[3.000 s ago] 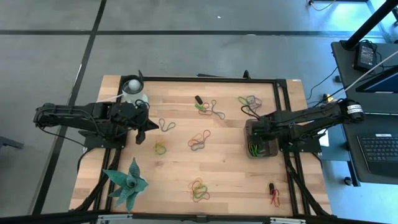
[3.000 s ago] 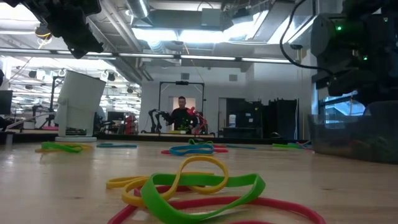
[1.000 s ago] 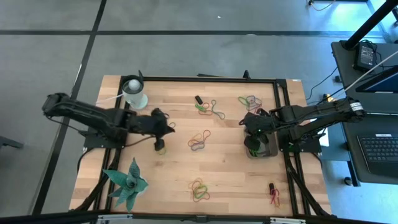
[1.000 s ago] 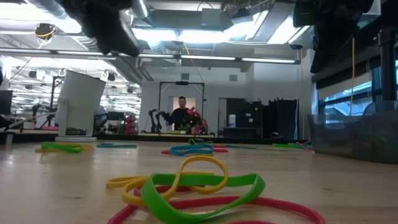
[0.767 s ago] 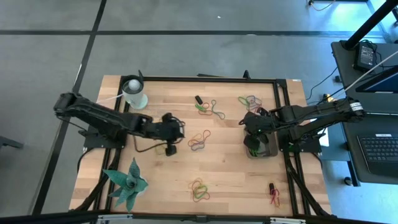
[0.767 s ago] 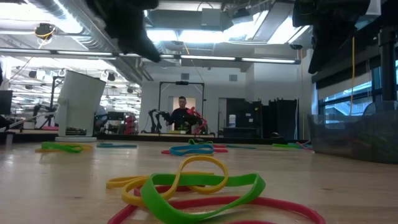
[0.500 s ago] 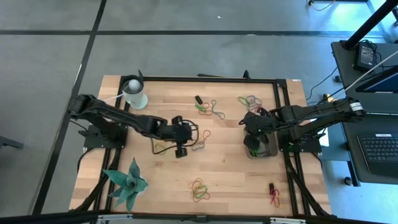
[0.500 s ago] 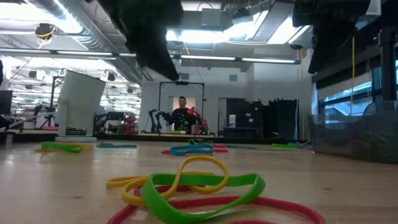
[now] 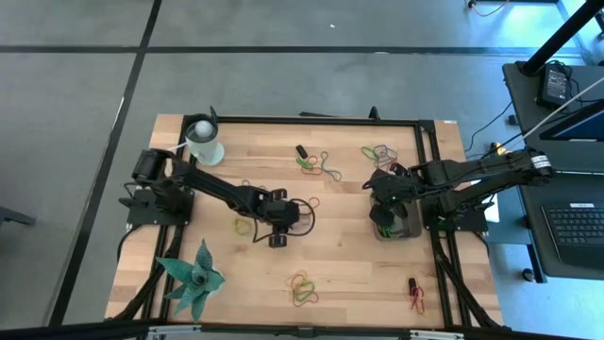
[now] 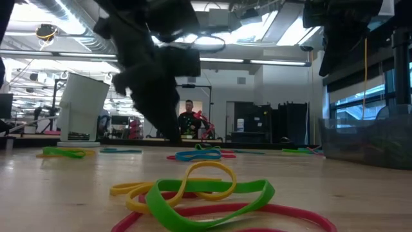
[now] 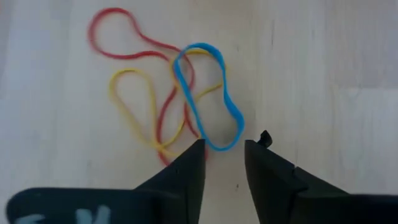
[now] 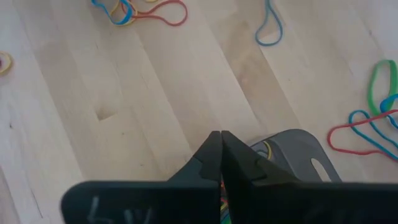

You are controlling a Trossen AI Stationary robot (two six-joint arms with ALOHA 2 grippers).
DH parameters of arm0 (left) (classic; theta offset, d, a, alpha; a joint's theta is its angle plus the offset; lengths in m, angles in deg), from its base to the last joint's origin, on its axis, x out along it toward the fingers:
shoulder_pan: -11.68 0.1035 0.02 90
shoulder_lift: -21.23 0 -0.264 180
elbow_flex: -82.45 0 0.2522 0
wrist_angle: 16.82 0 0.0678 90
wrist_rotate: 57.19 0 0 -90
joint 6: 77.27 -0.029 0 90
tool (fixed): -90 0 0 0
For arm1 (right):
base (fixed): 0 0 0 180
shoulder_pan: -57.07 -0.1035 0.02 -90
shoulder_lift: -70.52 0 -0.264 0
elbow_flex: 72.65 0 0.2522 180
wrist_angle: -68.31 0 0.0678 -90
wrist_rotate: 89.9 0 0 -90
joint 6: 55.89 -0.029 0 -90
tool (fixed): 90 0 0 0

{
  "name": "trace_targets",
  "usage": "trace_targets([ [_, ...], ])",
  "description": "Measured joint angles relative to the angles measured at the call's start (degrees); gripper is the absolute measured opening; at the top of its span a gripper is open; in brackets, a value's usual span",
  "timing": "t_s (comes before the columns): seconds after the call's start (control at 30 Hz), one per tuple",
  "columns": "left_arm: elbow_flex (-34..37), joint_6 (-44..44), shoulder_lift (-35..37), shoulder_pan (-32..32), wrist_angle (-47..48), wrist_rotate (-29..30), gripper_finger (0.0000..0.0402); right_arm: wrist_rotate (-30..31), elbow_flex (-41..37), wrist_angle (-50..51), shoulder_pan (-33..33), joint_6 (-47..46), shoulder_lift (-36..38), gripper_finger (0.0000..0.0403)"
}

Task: Pick and place rubber bands into bin
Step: Put the blue rubber band into the black bin

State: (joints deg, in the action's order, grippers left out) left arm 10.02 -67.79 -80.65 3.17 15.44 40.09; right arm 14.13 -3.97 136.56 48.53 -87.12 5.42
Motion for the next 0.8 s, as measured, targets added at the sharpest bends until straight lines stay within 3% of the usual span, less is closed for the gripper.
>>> trace_targets([
  [0.43, -0.3, -4.8, -6.5, 0.1, -6.1, -2.6, 0.0114, 0.0, 0.0, 0.0, 0.0, -0.2, 0.0, 0.0009],
  [0.57, -0.3, -4.9, -6.3, 0.1, -5.7, -3.4, 0.0081, 0.0, 0.0, 0.0, 0.0, -0.2, 0.0, 0.0006],
  [0.7, -0.1, -4.8, -5.1, -0.1, -5.4, -4.3, 0.0016, 0.0, 0.0, 0.0, 0.0, -0.1, 0.0, 0.0012],
  [0.8, 0.2, -4.6, -3.1, -0.2, -4.2, -5.7, 0.0005, 0.0, 0.0, 0.0, 0.0, 0.0, 0.0, 0.0016],
])
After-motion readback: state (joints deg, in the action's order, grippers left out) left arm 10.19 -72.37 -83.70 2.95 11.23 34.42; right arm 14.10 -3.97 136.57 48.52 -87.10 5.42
